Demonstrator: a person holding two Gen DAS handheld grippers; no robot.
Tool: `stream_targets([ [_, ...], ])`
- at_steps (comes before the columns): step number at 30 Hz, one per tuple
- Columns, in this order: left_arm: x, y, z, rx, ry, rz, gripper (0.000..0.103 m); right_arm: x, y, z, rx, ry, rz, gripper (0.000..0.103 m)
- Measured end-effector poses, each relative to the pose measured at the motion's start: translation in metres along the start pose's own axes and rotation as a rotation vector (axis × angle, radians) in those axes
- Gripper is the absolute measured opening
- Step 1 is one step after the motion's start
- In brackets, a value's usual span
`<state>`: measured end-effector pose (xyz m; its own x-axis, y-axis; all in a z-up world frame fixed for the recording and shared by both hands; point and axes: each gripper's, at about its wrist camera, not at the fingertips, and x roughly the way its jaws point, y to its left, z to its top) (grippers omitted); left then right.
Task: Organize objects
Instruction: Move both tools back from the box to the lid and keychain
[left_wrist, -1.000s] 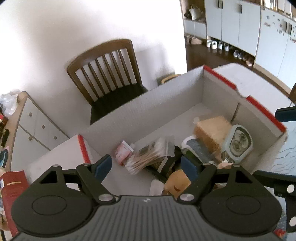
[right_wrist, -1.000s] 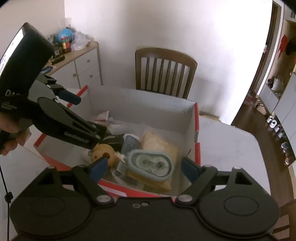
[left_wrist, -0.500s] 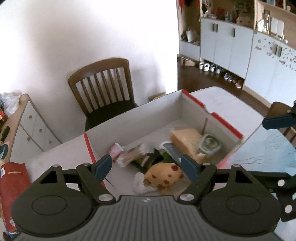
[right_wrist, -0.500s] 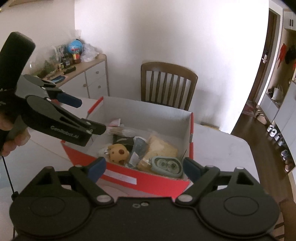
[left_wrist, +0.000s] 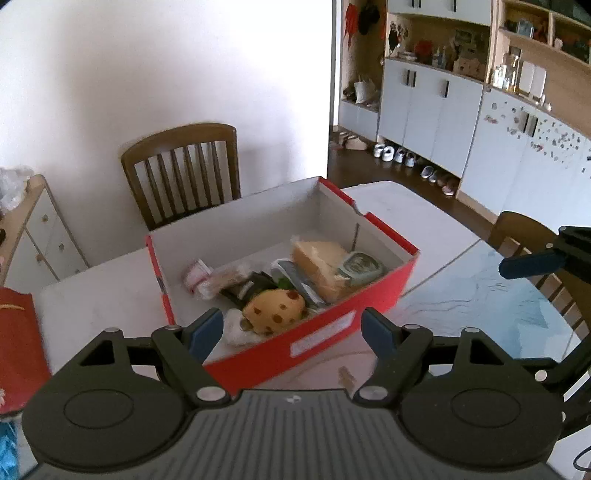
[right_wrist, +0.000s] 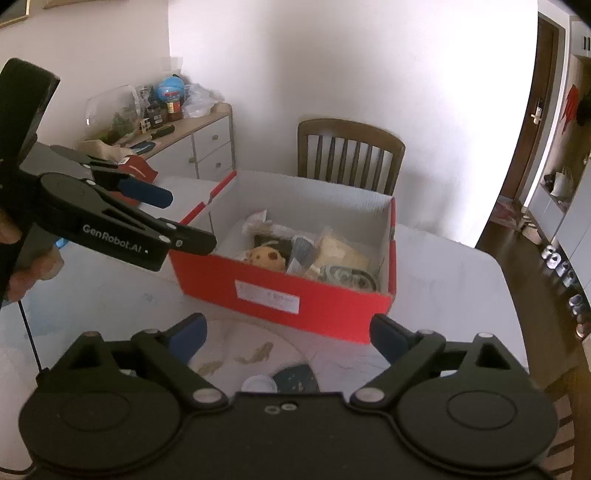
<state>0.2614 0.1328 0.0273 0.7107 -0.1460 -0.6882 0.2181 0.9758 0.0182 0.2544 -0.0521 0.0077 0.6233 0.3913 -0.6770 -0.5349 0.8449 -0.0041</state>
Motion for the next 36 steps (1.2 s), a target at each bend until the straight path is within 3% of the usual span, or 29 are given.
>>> stream_targets([
  [10, -0.005, -0.021, -0.033, -0.007, 0.002, -0.052, 0.086, -0.005, 0.006, -0.039, -0.005, 0.015, -0.006, 0.102],
  [14, -0.001, -0.03, -0.049, -0.029, 0.01, -0.057, 0.101, -0.002, 0.008, -0.059, 0.007, 0.038, 0.001, 0.102],
  [24, 0.022, -0.038, -0.085, -0.144, 0.068, -0.083, 0.103, 0.011, 0.018, -0.103, -0.06, 0.091, -0.008, 0.101],
  [27, 0.03, -0.044, -0.093, -0.137, 0.064, -0.068, 0.103, 0.02, 0.018, -0.112, -0.068, 0.116, -0.017, 0.099],
  [36, 0.068, -0.063, -0.107, -0.098, 0.169, -0.082, 0.103, 0.037, 0.021, -0.125, -0.075, 0.16, -0.004, 0.093],
])
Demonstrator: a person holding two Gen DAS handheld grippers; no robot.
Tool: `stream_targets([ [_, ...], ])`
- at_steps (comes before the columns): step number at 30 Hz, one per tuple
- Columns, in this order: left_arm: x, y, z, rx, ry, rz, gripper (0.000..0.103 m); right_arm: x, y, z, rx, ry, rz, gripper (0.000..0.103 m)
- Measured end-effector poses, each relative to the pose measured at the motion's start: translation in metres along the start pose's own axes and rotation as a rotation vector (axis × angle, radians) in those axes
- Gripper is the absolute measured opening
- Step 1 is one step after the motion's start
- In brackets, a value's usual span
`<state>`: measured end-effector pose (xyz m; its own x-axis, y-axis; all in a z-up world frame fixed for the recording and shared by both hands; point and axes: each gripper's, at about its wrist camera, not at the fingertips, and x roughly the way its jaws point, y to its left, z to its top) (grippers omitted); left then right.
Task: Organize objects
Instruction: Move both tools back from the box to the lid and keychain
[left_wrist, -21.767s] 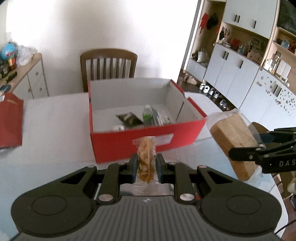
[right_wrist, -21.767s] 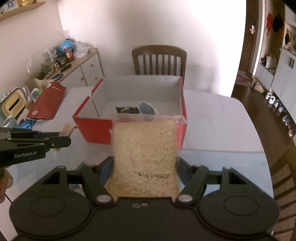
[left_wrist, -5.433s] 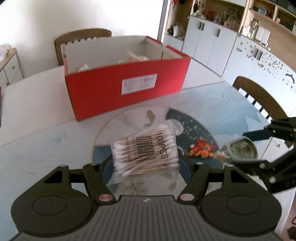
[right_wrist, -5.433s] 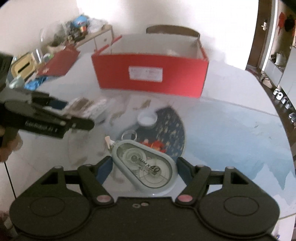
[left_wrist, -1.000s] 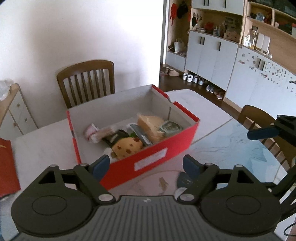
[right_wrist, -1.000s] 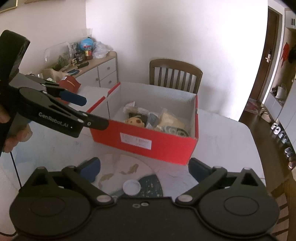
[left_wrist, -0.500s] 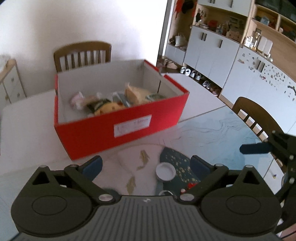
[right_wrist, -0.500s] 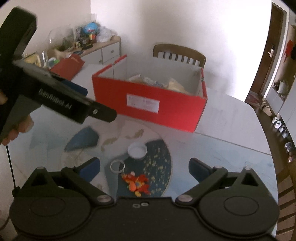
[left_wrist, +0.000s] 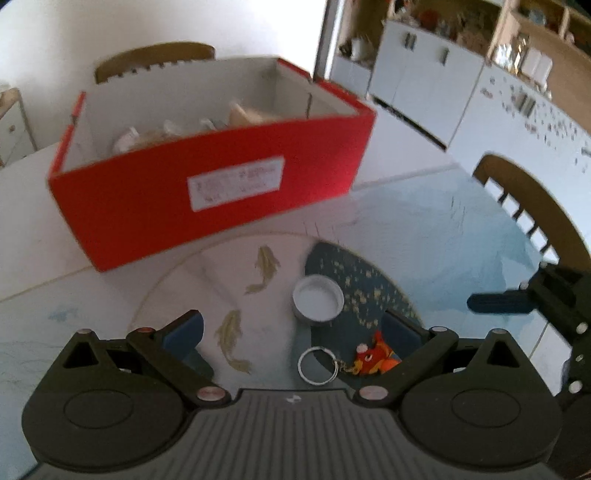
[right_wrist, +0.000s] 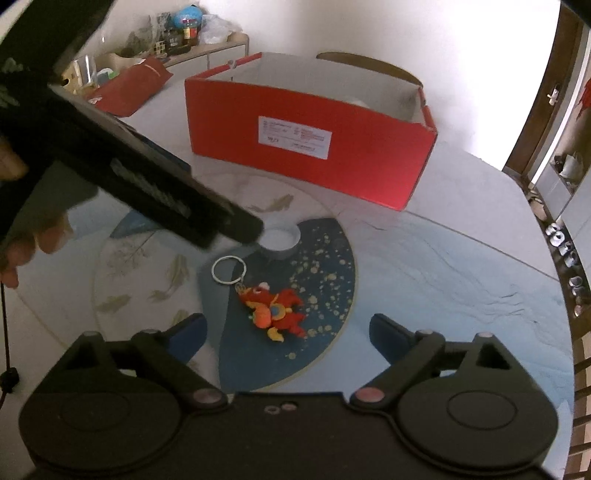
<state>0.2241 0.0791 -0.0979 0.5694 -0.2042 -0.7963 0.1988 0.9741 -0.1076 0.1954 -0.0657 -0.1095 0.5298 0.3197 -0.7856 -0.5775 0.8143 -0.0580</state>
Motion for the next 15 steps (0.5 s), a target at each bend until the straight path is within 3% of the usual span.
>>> stream_targets([
  [3, 0.015, -0.003, -0.003, 0.014, 0.034, 0.003, 0.103, 0.005, 0.0, -0.001, 0.005, 0.012, 0.007, 0.089],
  [15, 0.04, -0.001, 0.003, 0.019, 0.001, 0.022, 0.103, 0.022, -0.002, -0.01, 0.052, 0.054, 0.018, 0.081],
])
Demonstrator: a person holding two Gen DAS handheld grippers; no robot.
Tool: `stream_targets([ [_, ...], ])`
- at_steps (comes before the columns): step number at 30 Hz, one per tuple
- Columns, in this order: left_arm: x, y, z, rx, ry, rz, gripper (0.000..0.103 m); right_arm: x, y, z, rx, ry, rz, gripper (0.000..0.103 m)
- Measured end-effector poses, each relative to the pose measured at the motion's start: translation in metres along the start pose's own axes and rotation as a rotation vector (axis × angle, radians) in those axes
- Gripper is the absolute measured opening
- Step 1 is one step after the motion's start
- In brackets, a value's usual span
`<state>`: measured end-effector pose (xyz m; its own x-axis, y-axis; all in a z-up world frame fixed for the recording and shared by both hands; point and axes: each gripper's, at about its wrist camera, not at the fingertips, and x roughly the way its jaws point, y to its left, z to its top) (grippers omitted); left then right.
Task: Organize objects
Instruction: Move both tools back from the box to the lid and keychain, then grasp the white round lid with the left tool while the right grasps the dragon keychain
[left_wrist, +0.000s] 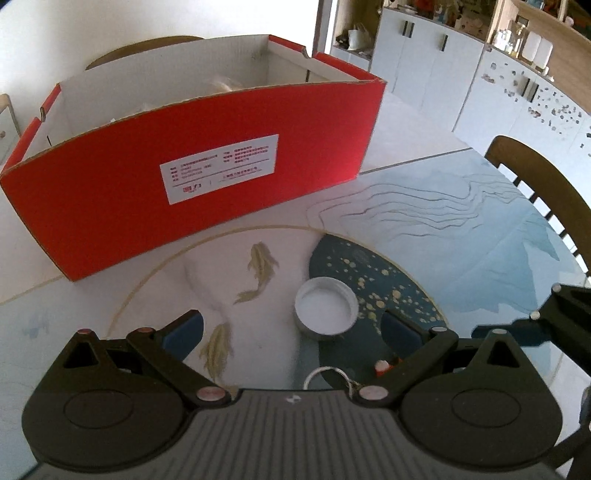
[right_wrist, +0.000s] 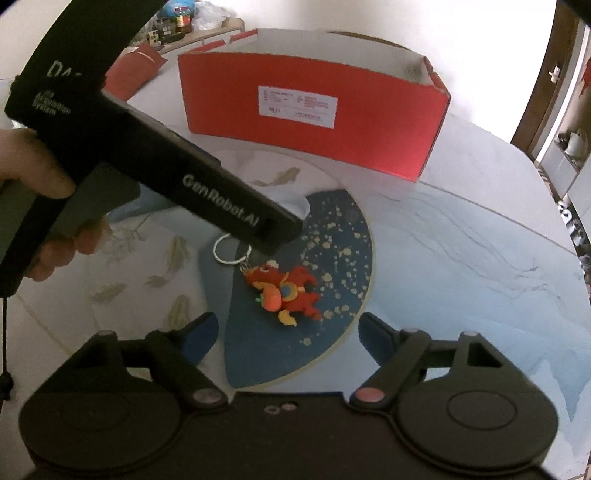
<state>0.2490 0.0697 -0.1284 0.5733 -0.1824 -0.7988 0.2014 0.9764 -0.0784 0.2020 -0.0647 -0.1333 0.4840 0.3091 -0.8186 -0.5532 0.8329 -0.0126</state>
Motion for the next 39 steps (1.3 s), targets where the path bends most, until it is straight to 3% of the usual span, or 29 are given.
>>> stream_targets([
  [10, 0.012, 0.003, 0.004, 0.022, -0.005, 0.004, 0.101, 0.007, -0.005, 0.002, 0.02, 0.001, 0.008, 0.071],
  [13, 0.014, 0.002, 0.005, 0.027, -0.004, -0.01, 0.092, 0.008, -0.004, 0.006, 0.021, -0.005, 0.014, 0.069],
  [18, 0.016, -0.004, 0.005, 0.058, -0.004, -0.021, 0.09, 0.009, -0.004, 0.014, 0.042, -0.006, 0.011, 0.061],
  [20, 0.015, -0.008, 0.006, 0.079, -0.012, -0.012, 0.073, 0.008, -0.005, 0.017, 0.054, -0.007, 0.01, 0.059],
  [28, 0.011, -0.018, 0.011, 0.111, 0.006, -0.03, 0.039, 0.01, -0.002, 0.017, 0.039, -0.017, 0.006, 0.055],
  [33, 0.009, -0.016, 0.009, 0.11, 0.01, -0.029, 0.038, 0.009, 0.003, 0.016, 0.025, -0.029, 0.011, 0.043],
  [39, -0.002, 0.0, 0.003, 0.061, 0.011, -0.032, 0.038, 0.007, 0.003, 0.014, 0.037, -0.034, 0.002, 0.038],
])
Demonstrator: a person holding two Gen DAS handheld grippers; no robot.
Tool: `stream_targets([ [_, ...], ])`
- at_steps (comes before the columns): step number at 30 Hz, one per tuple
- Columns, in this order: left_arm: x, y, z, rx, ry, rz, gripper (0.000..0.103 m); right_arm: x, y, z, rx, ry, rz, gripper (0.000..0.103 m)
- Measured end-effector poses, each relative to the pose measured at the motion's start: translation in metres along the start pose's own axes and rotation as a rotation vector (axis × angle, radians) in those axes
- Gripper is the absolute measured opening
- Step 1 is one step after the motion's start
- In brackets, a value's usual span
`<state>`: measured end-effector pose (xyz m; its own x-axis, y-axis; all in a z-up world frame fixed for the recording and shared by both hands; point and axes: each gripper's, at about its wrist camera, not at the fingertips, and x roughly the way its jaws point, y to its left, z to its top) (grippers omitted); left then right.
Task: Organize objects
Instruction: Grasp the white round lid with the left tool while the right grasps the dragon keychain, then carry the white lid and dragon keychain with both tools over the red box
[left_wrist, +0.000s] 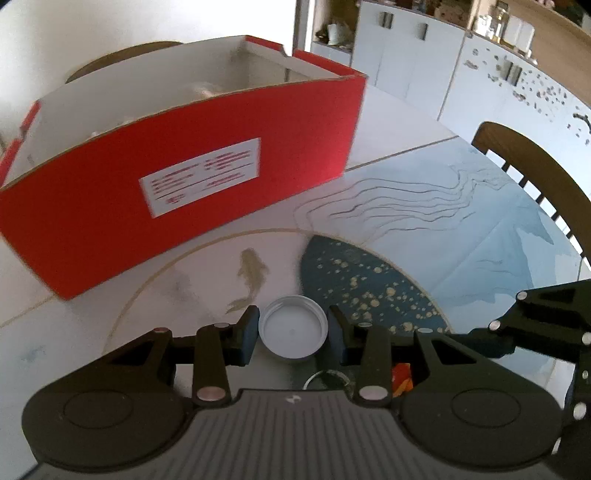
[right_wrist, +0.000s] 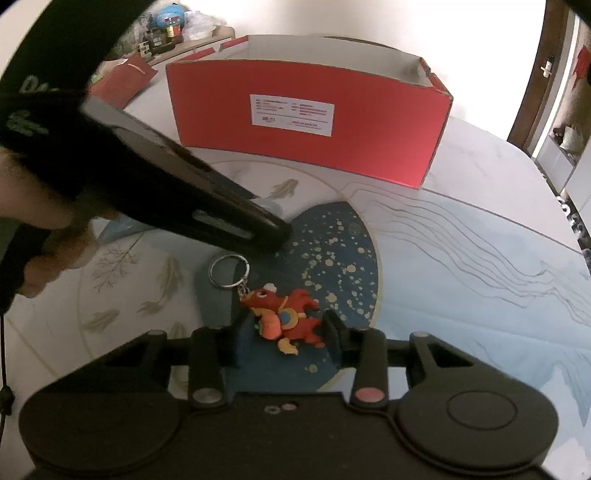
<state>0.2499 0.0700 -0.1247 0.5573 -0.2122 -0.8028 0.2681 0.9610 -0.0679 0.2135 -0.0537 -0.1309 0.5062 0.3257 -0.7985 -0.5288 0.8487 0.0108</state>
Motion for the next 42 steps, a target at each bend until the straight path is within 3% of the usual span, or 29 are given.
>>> stream_targets([
  [9, -0.031, 0.021, -0.02, -0.132, 0.006, 0.003, 0.038, -0.018, -0.01, -0.006, 0.077, -0.009, -0.023, 0.038],
  [17, -0.06, 0.017, -0.027, -0.166, -0.019, -0.032, 0.038, -0.051, -0.018, -0.004, 0.135, -0.054, -0.017, 0.038],
  [30, -0.101, 0.01, -0.017, -0.113, -0.053, -0.038, 0.038, -0.092, -0.026, 0.014, 0.171, -0.102, 0.0, 0.038],
  [42, -0.132, 0.02, 0.014, -0.03, -0.094, -0.049, 0.038, -0.11, -0.04, 0.064, 0.16, -0.164, 0.008, 0.038],
])
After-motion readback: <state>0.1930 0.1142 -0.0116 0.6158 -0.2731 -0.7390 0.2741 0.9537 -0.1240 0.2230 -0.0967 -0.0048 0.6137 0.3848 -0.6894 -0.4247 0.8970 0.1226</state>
